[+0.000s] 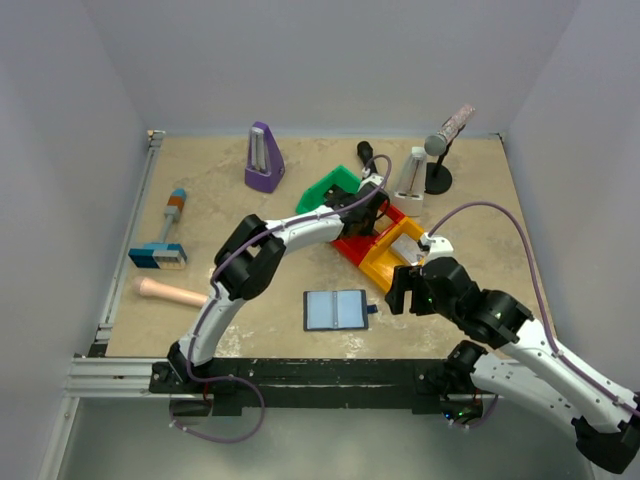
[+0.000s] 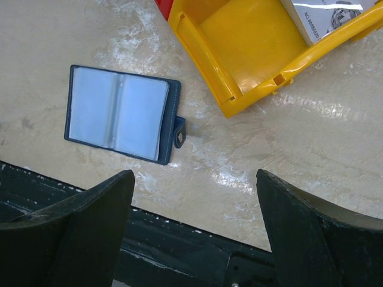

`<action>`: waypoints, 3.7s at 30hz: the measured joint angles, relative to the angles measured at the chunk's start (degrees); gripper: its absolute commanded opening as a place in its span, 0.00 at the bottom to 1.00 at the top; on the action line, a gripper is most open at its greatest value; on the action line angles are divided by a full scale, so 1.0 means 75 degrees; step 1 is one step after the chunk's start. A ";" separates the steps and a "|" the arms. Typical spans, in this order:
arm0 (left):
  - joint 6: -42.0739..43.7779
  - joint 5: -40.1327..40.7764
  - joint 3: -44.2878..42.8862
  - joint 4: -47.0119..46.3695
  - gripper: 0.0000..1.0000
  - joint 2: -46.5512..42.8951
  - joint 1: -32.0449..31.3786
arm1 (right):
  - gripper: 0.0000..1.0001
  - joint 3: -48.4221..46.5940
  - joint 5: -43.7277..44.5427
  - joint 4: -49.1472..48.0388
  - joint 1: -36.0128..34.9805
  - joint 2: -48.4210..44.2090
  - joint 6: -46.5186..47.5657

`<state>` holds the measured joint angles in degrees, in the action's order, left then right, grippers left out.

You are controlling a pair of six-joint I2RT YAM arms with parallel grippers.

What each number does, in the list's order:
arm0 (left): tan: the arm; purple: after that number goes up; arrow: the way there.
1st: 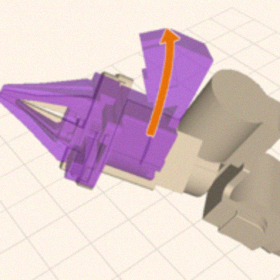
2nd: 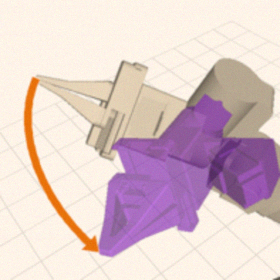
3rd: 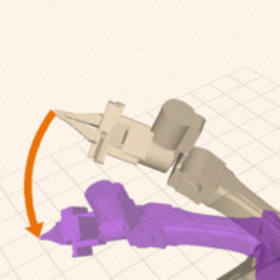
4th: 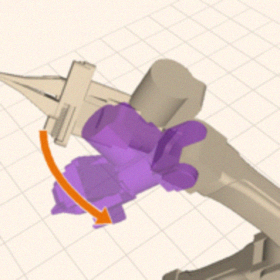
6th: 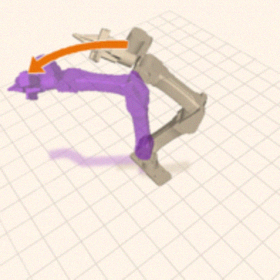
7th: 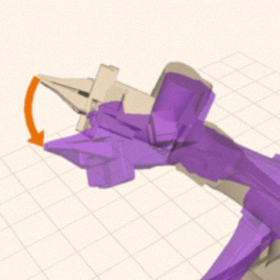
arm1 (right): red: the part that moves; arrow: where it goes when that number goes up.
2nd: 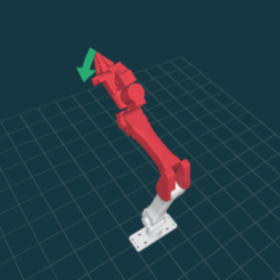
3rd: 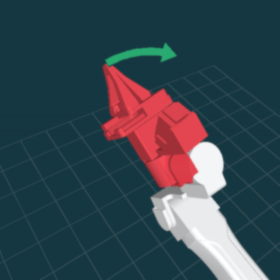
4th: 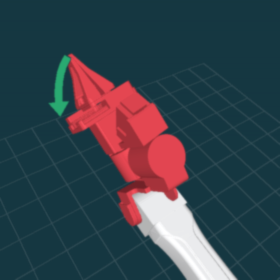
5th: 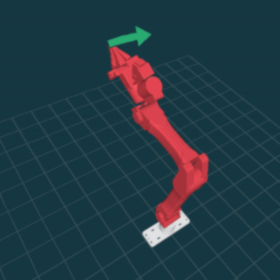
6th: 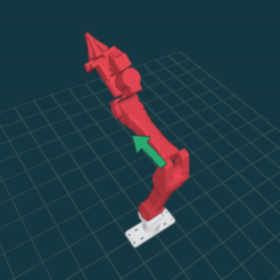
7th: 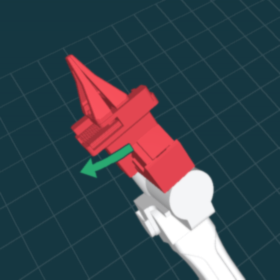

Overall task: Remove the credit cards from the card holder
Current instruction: Remove the credit card from the card holder.

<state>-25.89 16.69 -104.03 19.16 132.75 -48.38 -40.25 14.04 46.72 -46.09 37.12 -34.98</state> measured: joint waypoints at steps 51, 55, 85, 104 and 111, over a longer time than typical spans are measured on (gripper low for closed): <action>-0.2792 0.0396 1.0363 -0.2296 0.18 -1.0040 -0.0970 | 0.61 -0.0216 -0.0831 -0.1119 -0.0169 0.4138 0.0405; -0.3031 0.0361 1.0596 -0.2544 0.18 -1.0098 -0.0976 | 0.56 -0.0201 -0.0845 -0.1370 -0.0169 0.4462 0.0379; -0.3617 -0.0233 1.1033 -0.3468 0.22 -0.9439 -0.0976 | 0.00 -0.0076 -0.1848 -0.1877 -0.0172 0.3620 0.0417; -0.3882 -0.0842 1.0532 -0.3500 0.46 -0.8145 -0.0976 | 0.00 0.0198 -0.2442 -0.2022 -0.0204 0.3351 0.0449; -0.3902 -0.0714 1.0532 -0.3168 0.48 -0.8446 -0.0976 | 0.00 0.0300 -0.2439 -0.2034 -0.0204 0.3351 0.0469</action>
<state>-55.16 11.33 -25.04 -4.60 69.41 -55.70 -38.00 -4.25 31.46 -47.62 62.26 -31.46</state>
